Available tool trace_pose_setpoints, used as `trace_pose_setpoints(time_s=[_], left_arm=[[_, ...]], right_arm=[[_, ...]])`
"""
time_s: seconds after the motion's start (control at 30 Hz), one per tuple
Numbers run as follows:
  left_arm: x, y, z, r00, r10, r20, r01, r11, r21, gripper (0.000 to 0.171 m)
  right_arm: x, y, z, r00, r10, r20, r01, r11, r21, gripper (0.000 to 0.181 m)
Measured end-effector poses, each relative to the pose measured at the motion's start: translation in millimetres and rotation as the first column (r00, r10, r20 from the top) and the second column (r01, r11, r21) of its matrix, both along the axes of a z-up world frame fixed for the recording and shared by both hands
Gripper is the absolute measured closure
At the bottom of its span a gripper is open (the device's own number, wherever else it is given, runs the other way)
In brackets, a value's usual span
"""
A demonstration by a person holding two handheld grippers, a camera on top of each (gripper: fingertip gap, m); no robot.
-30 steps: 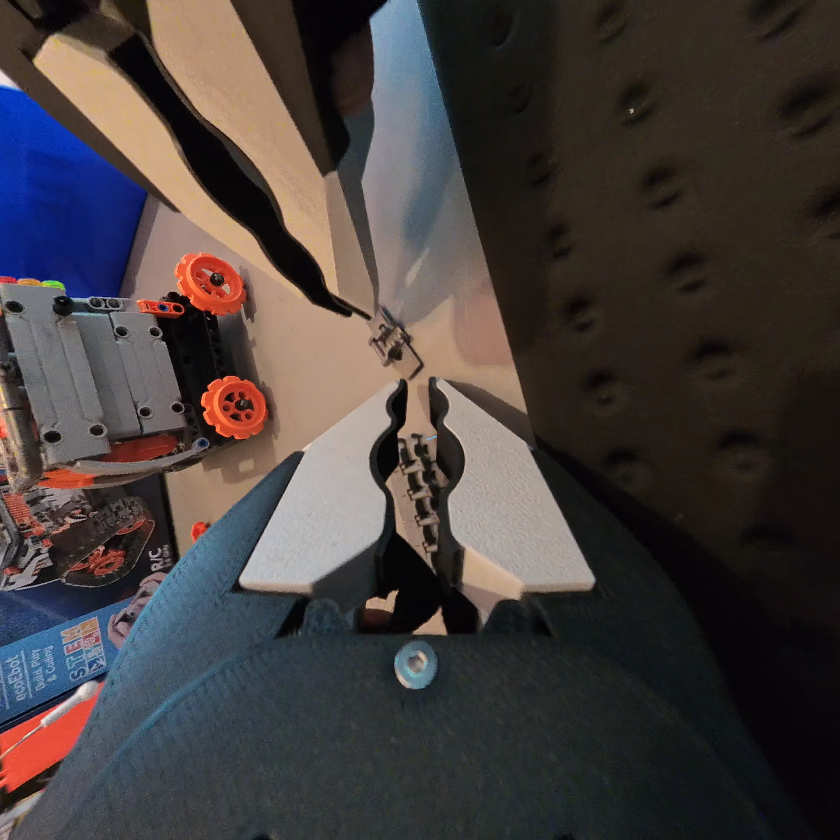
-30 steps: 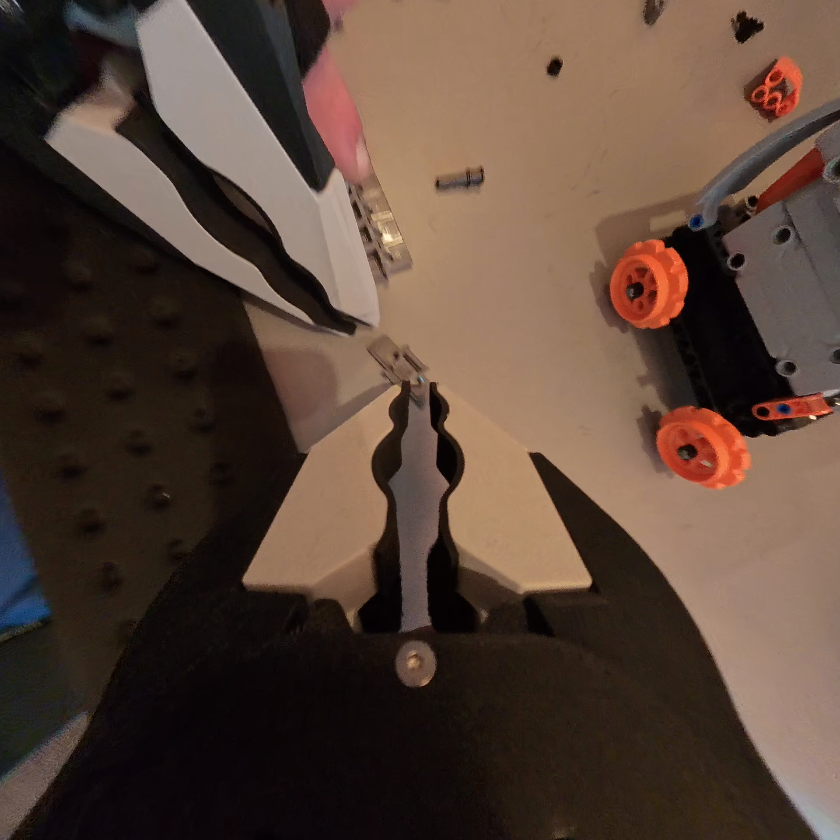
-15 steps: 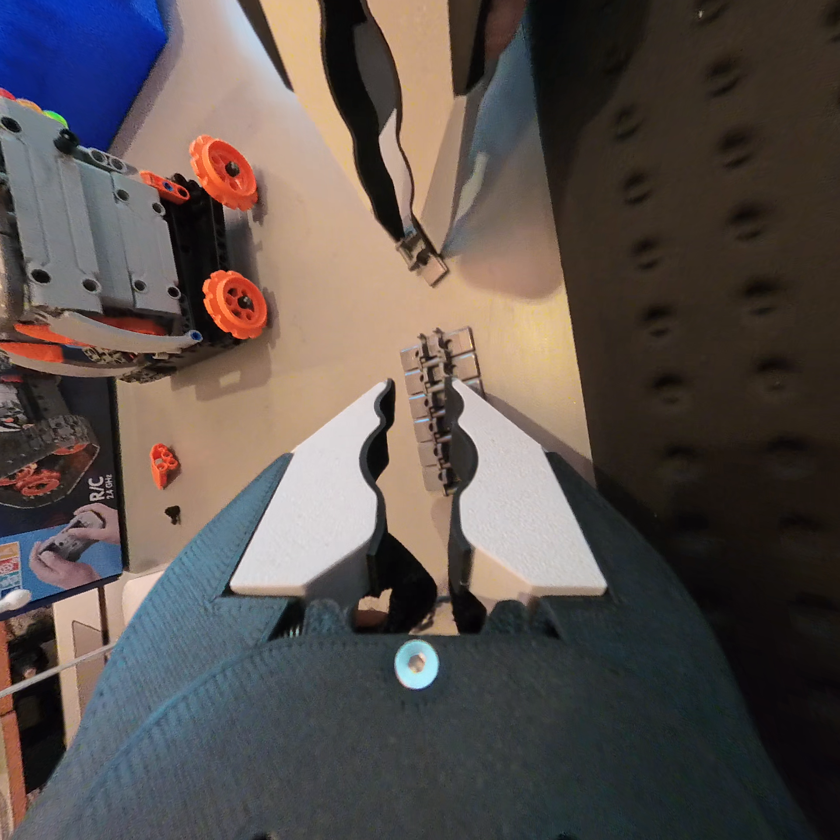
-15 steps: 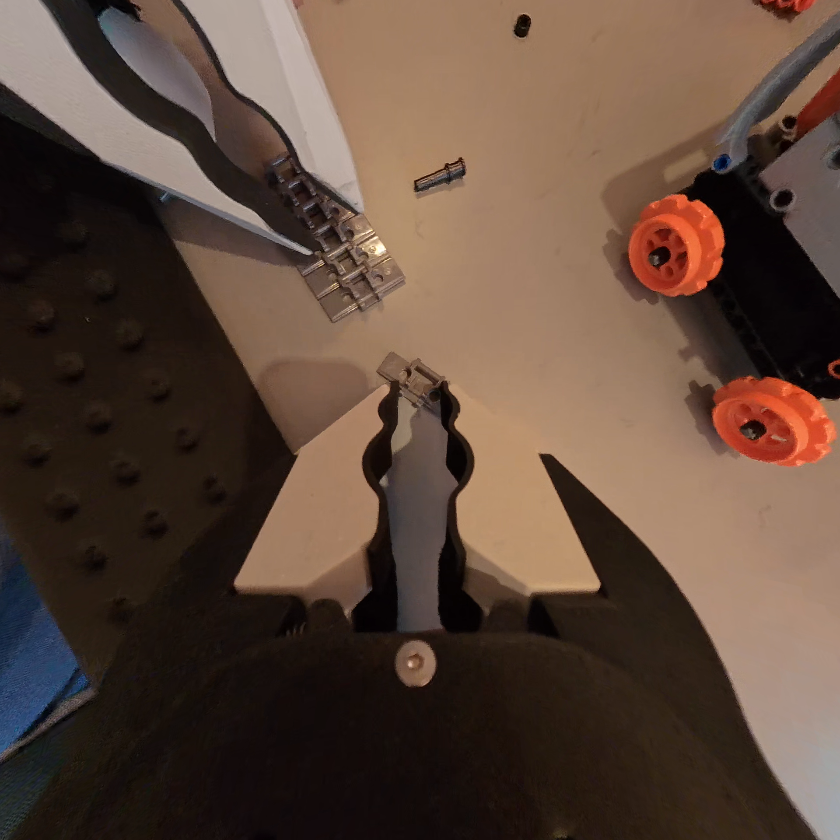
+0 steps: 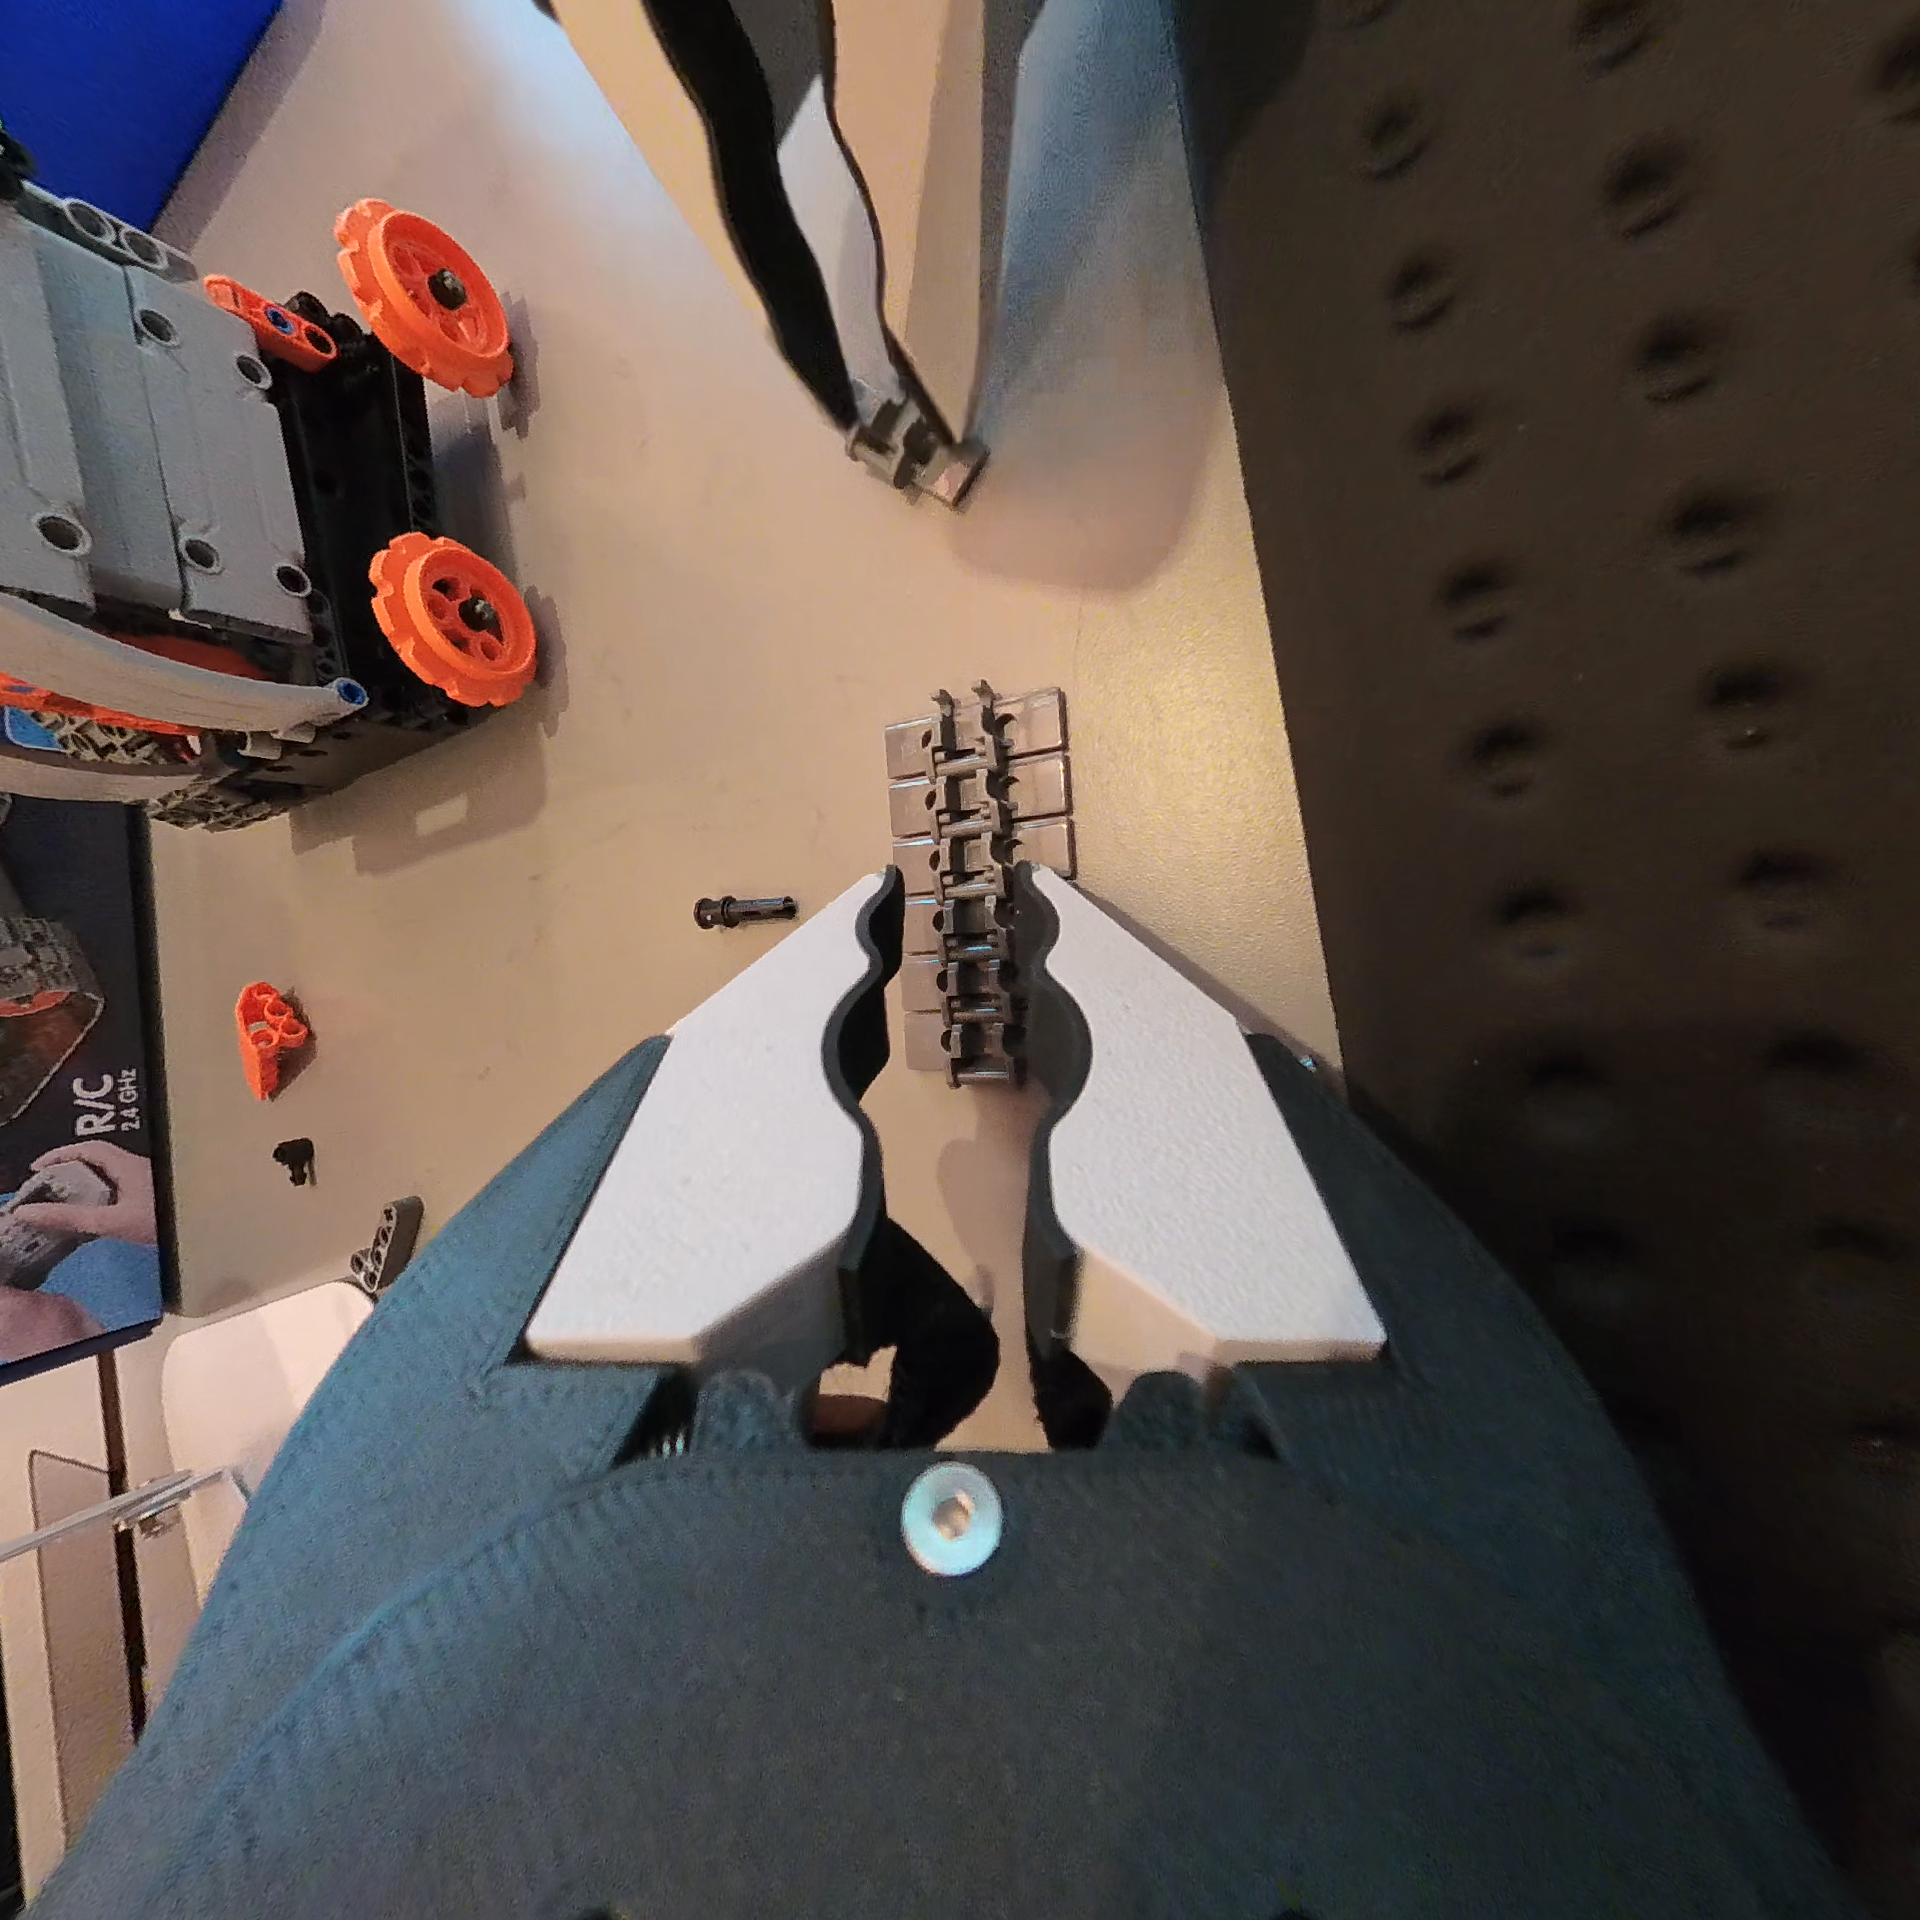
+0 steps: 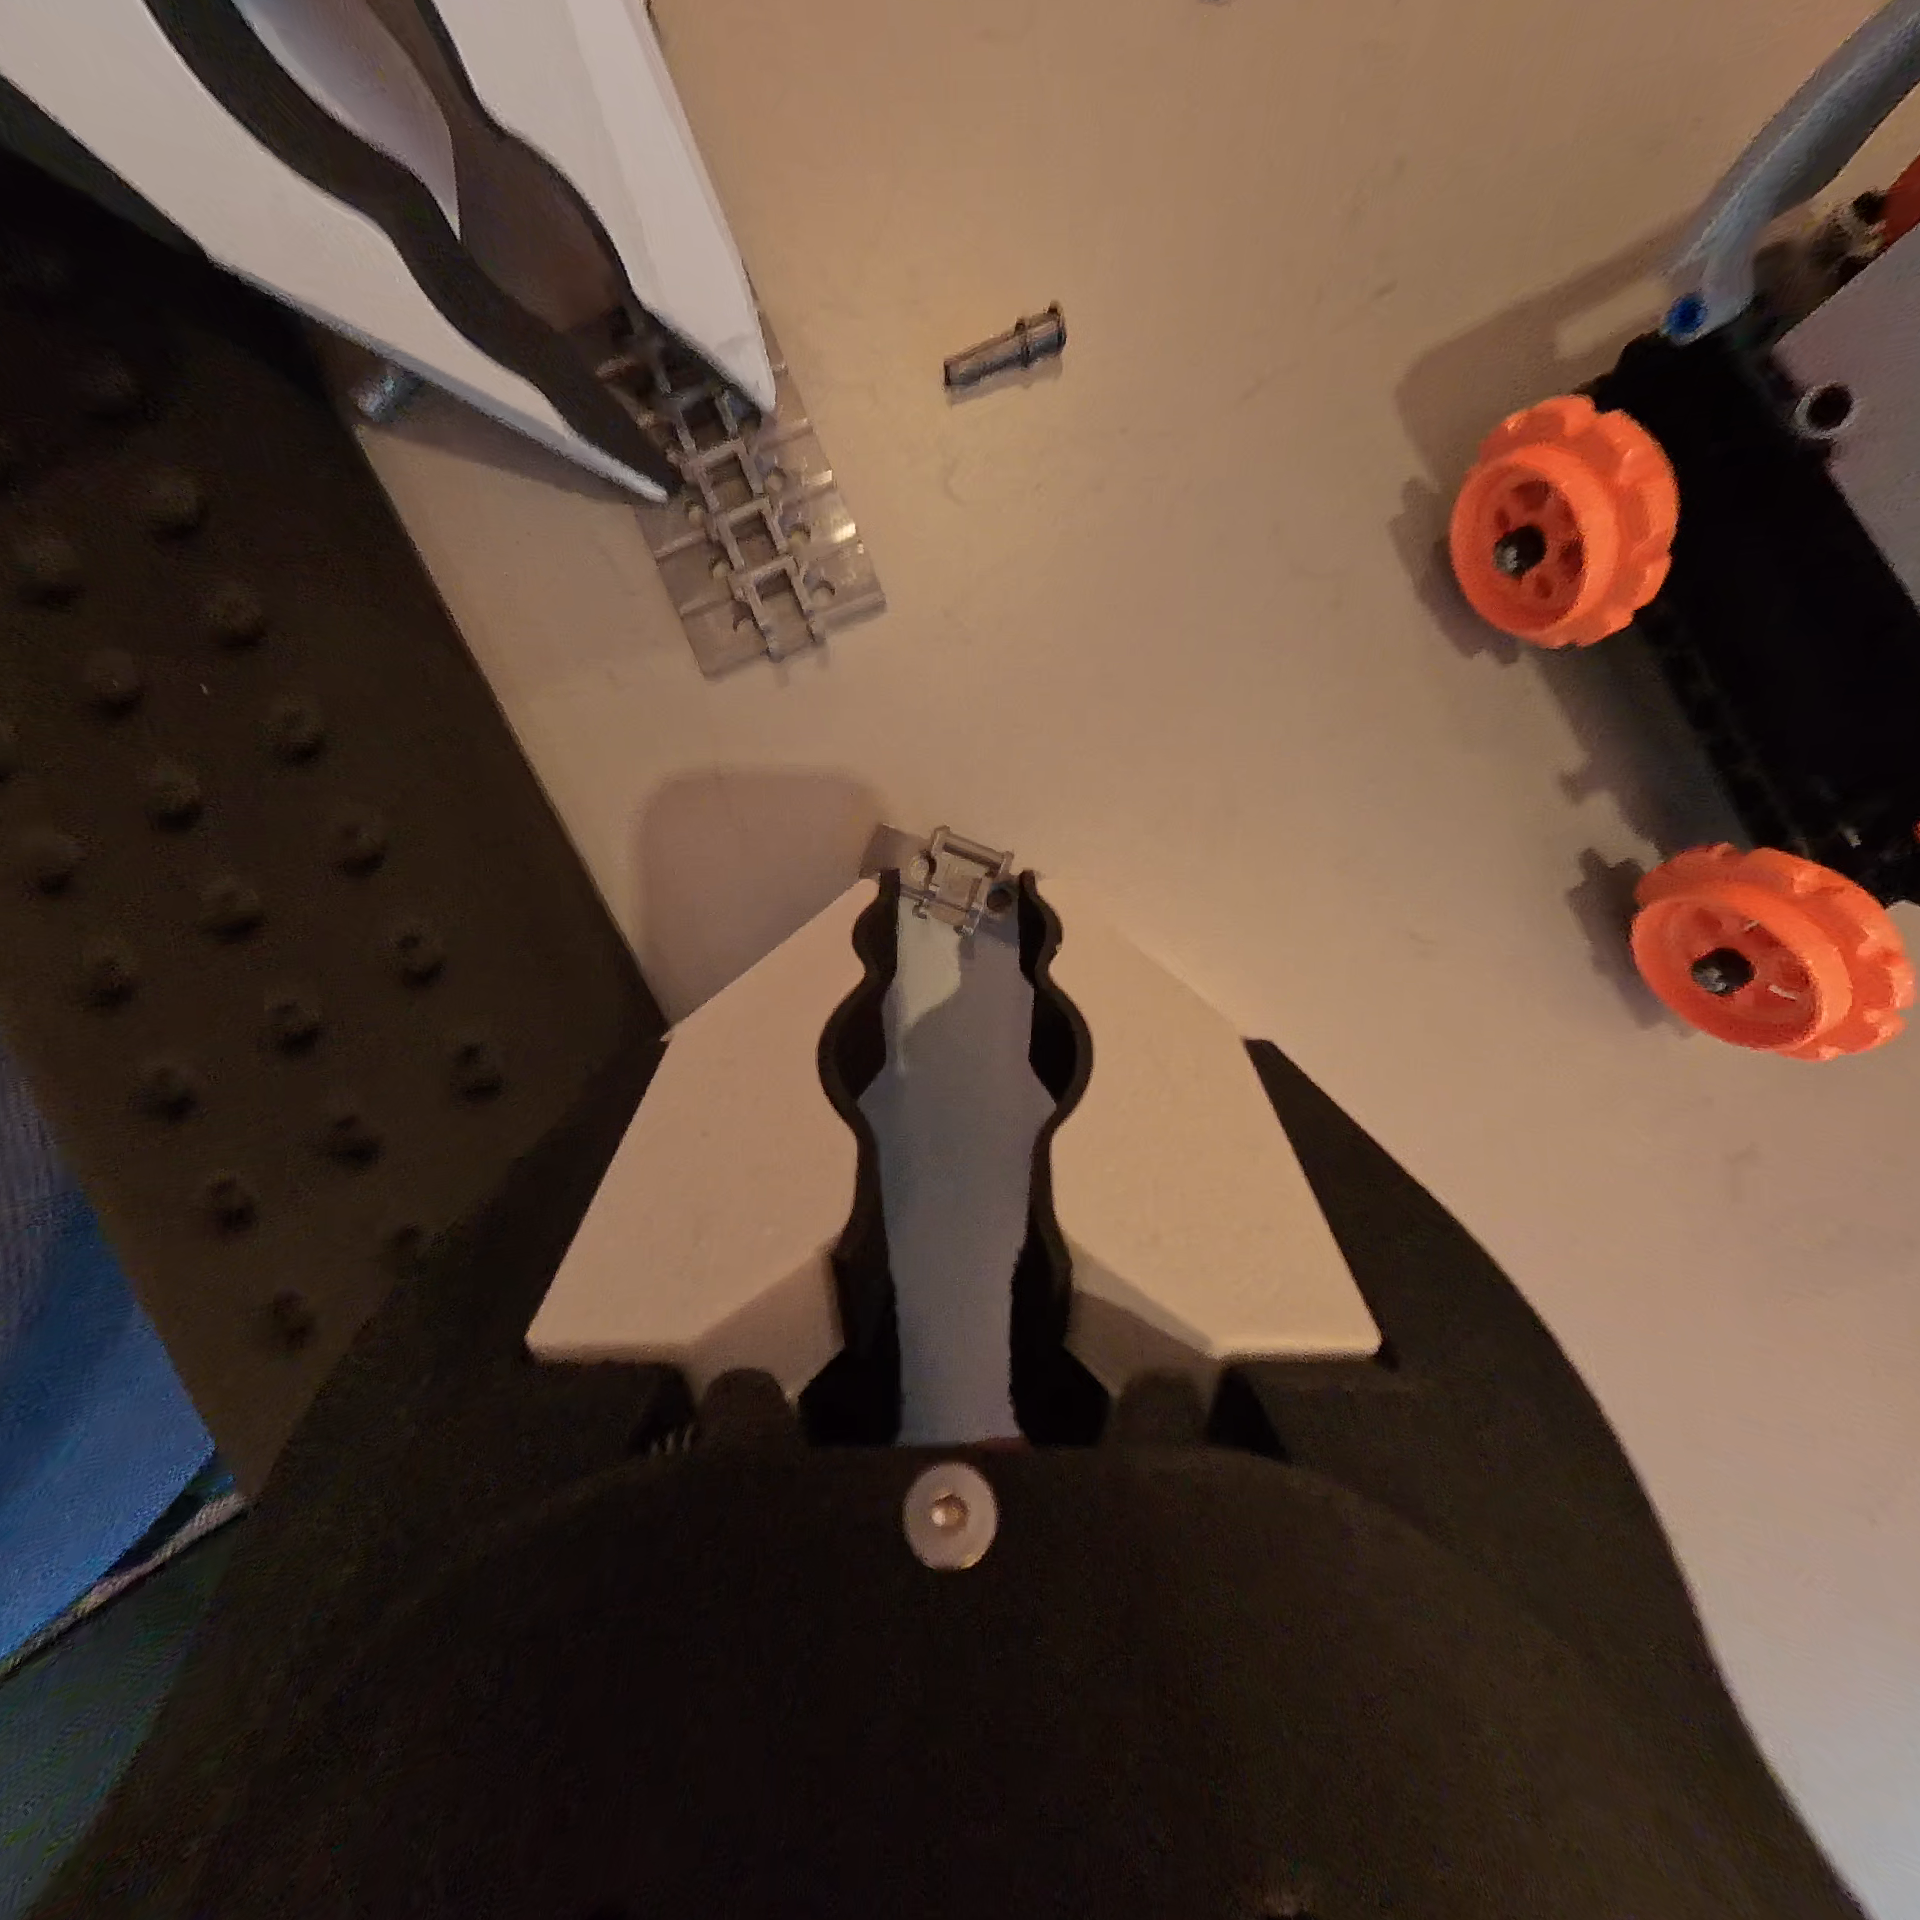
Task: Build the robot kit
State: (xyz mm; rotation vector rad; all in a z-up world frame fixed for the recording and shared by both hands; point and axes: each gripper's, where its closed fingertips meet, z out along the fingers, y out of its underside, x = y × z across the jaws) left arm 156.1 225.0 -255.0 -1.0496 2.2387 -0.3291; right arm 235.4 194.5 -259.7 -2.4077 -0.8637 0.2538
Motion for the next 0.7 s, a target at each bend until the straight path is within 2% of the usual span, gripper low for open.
trace_pose_setpoints(time_s=[0.07, 0.23, 0.4, 0.5, 0.7], left_arm=[[0, 0, 0, 1.0, -0.003, 0.0, 0.003, 1.0, -0.002, 0.152], [0, 1, -1, 1.0, 0.006, 0.003, -0.006, 1.0, -0.012, 0.153], [-2, -1, -3, 1.0, -0.018, -0.013, 0.017, 0.999, -0.052, 0.162], [-2, -2, -5, 0.999, -0.044, -0.025, 0.042, 0.997, -0.066, 0.166], [-2, -3, -5, 0.997, -0.079, -0.017, 0.077, 0.994, -0.08, 0.166]], right_arm=[[-3, 1, 0, 1.0, -0.01, -0.011, 0.01, 1.0, 0.008, 0.169], [-8, 4, 1, 0.999, 0.043, 0.002, -0.043, 0.998, 0.037, 0.17], [-31, 2, 11, 0.966, 0.258, 0.009, -0.257, 0.96, 0.112, 0.17], [-40, 4, 10, 0.938, 0.347, 0.024, -0.348, 0.932, 0.098, 0.17], [-48, 10, 4, 0.886, 0.458, 0.068, -0.461, 0.886, 0.042, 0.17]])
